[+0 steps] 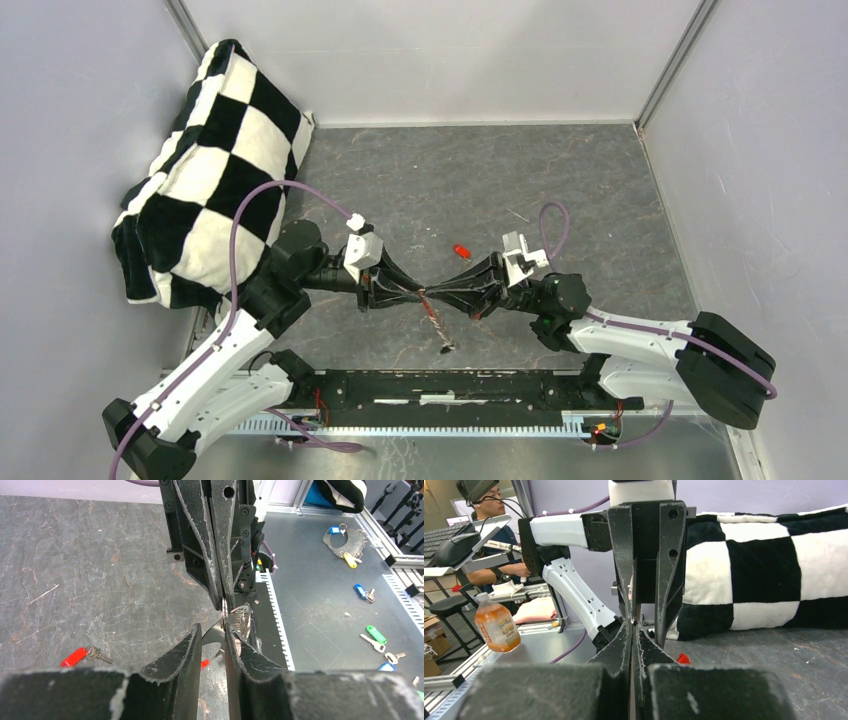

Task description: Put the keys on the keyring

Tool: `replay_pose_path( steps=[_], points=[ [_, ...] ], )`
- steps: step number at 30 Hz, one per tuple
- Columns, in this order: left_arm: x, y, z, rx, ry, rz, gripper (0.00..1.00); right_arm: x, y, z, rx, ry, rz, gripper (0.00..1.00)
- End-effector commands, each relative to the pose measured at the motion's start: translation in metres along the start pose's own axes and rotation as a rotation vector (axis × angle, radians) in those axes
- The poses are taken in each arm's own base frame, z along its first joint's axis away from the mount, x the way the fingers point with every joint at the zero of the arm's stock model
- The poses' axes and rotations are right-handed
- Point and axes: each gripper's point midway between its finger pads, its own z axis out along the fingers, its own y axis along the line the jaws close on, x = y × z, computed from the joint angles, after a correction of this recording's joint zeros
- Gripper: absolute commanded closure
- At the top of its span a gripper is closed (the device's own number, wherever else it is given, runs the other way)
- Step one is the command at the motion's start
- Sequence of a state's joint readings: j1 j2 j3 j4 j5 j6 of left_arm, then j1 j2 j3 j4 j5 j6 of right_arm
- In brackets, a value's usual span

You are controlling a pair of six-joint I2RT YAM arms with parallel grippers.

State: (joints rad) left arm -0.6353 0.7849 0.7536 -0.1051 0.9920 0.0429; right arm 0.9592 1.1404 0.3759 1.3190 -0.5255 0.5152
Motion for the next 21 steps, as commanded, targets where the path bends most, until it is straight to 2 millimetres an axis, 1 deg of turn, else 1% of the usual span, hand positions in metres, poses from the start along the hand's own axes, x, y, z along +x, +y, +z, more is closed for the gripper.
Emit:
replay_pose_path(
  steps=[1, 5, 9, 11, 14, 21],
  points=[
    [0.003, 0.002, 0.000, -0.023, -0.001, -0.037, 0.69, -0.040, 0.009, 0.006, -0.023, -0.130, -0.086, 1.00],
    [0.003, 0.003, -0.001, -0.032, -0.002, -0.032, 0.66, -0.041, 0.009, 0.005, -0.019, -0.133, -0.087, 1.00],
    [0.001, 0.009, -0.001, -0.070, -0.010, -0.022, 0.68, -0.040, 0.009, 0.005, -0.019, -0.130, -0.080, 1.00],
    [-0.003, 0.010, 0.000, -0.079, -0.028, -0.047, 0.69, -0.039, 0.010, 0.006, -0.025, -0.131, -0.072, 1.00],
    [-0.010, 0.005, 0.002, -0.046, -0.050, -0.066, 0.68, -0.037, 0.009, 0.006, -0.024, -0.130, -0.065, 0.99],
    [-0.002, -0.015, 0.002, 0.064, -0.034, -0.104, 0.64, -0.036, 0.007, 0.006, -0.016, -0.130, -0.067, 1.00]
  ],
)
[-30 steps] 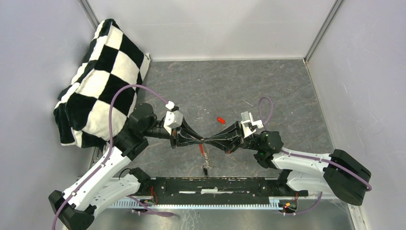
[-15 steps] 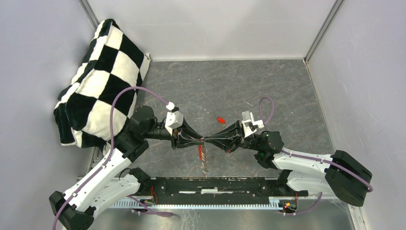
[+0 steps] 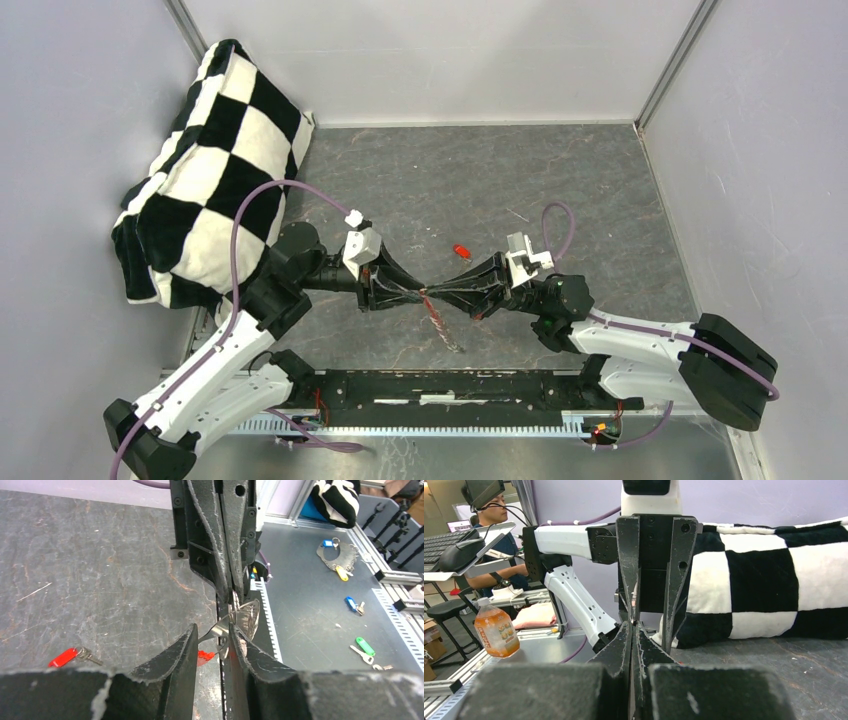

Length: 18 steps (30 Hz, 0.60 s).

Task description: Put the keys on the keyring

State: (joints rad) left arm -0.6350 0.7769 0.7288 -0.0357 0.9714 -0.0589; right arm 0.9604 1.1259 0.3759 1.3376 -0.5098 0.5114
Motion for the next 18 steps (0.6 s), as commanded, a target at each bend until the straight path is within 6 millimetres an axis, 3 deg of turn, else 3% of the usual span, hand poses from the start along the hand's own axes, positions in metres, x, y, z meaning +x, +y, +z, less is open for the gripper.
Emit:
replay_pose_path(
  steps=[1, 5, 18],
  points=[
    [0.003, -0.017, 0.000, 0.089, 0.000, -0.046, 0.64, -0.027, 0.005, 0.006, -0.017, -0.098, -0.048, 0.99],
    [0.003, -0.022, -0.001, 0.117, 0.002, -0.047, 0.63, -0.026, 0.003, 0.006, -0.004, -0.094, -0.054, 1.00],
    [-0.012, -0.008, 0.001, 0.032, -0.037, -0.051, 0.64, -0.020, -0.002, 0.007, 0.016, -0.069, -0.064, 0.99]
  ],
)
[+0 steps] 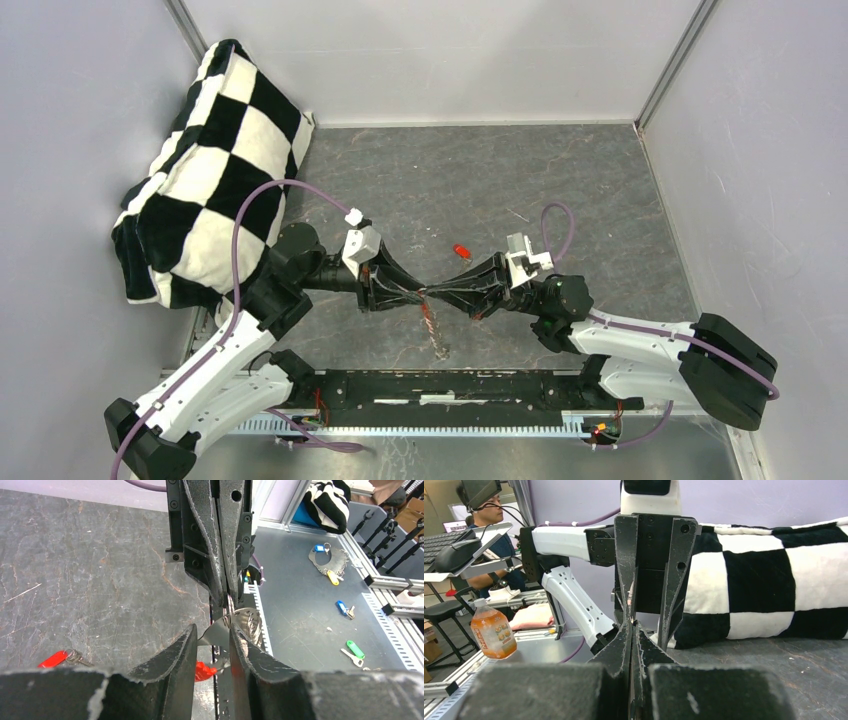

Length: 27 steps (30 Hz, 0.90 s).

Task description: Put the keys on the keyring

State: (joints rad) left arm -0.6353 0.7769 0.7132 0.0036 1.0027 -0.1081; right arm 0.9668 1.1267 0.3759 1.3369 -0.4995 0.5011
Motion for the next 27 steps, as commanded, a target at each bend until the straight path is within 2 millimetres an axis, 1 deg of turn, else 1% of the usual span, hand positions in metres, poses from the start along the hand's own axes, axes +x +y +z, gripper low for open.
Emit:
replay_pose_path(
  steps=[1, 5, 10, 12, 15, 16, 17, 18, 22, 27],
  points=[
    [-0.012, -0.003, 0.001, -0.001, -0.026, -0.020, 0.64, -0.021, -0.003, 0.007, 0.016, -0.065, -0.060, 0.99],
    [-0.013, 0.001, 0.000, -0.023, -0.022, -0.004, 0.63, -0.018, -0.009, 0.005, 0.051, -0.047, -0.078, 1.00],
    [-0.002, 0.011, -0.004, -0.084, 0.021, 0.034, 0.58, -0.018, -0.014, 0.002, 0.087, -0.037, -0.105, 0.99],
    [0.000, 0.017, -0.006, -0.119, 0.032, 0.045, 0.58, -0.019, -0.015, 0.002, 0.091, -0.036, -0.110, 0.99],
    [0.001, 0.035, -0.011, -0.217, 0.047, 0.089, 0.57, -0.018, -0.014, 0.003, 0.085, -0.033, -0.111, 1.00],
    [0.000, 0.040, -0.012, -0.245, 0.048, 0.101, 0.53, -0.018, -0.014, 0.003, 0.083, -0.032, -0.110, 1.00],
    [-0.001, 0.044, -0.013, -0.268, 0.049, 0.109, 0.47, -0.018, -0.014, 0.003, 0.081, -0.032, -0.109, 0.99],
    [-0.002, 0.046, -0.014, -0.281, 0.047, 0.114, 0.44, -0.018, -0.014, 0.003, 0.080, -0.033, -0.108, 0.99],
    [-0.002, 0.043, -0.014, -0.269, 0.047, 0.119, 0.43, -0.018, -0.014, 0.003, 0.079, -0.031, -0.109, 1.00],
    [-0.005, 0.037, -0.013, -0.243, 0.033, 0.104, 0.45, -0.017, -0.014, 0.002, 0.081, -0.032, -0.104, 0.99]
  ],
)
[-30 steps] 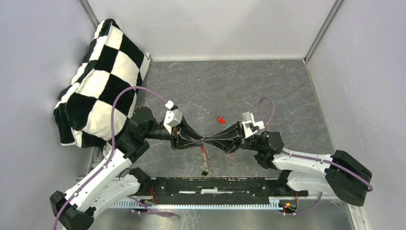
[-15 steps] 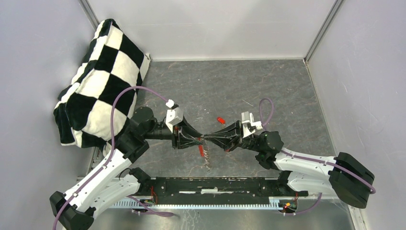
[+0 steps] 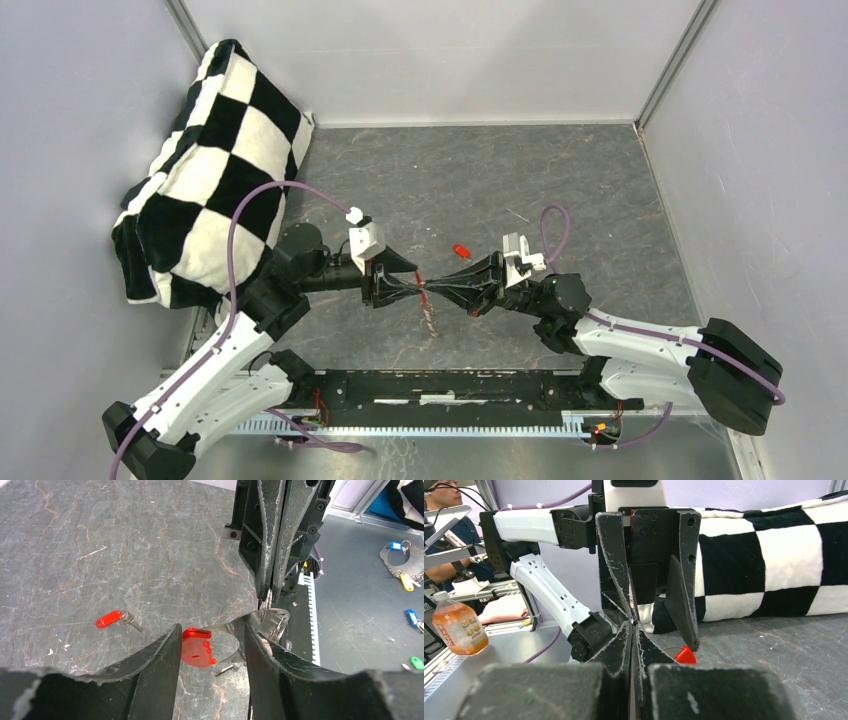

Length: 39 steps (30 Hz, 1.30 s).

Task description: Put the keys on the keyring

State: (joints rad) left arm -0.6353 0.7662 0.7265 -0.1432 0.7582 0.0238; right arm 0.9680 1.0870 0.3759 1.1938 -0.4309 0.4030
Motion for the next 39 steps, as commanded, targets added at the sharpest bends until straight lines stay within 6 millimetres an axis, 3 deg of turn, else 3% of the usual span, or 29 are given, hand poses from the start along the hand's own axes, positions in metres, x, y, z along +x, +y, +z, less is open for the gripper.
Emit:
replay_pose_path(
  steps=[1, 16, 26, 39],
  points=[
    [-0.022, -0.005, -0.004, 0.013, -0.046, 0.058, 0.45, -0.029, 0.004, 0.005, -0.009, -0.094, -0.051, 1.00],
    [-0.045, -0.017, -0.015, 0.039, -0.075, 0.157, 0.52, -0.026, 0.003, 0.007, -0.003, -0.087, -0.047, 0.99],
    [-0.018, -0.032, -0.015, 0.129, -0.029, 0.085, 0.56, -0.029, 0.005, 0.007, -0.012, -0.100, -0.037, 0.99],
    [-0.032, -0.039, -0.007, 0.185, -0.100, -0.054, 0.63, -0.028, 0.007, 0.010, -0.022, -0.104, -0.028, 0.99]
  ],
)
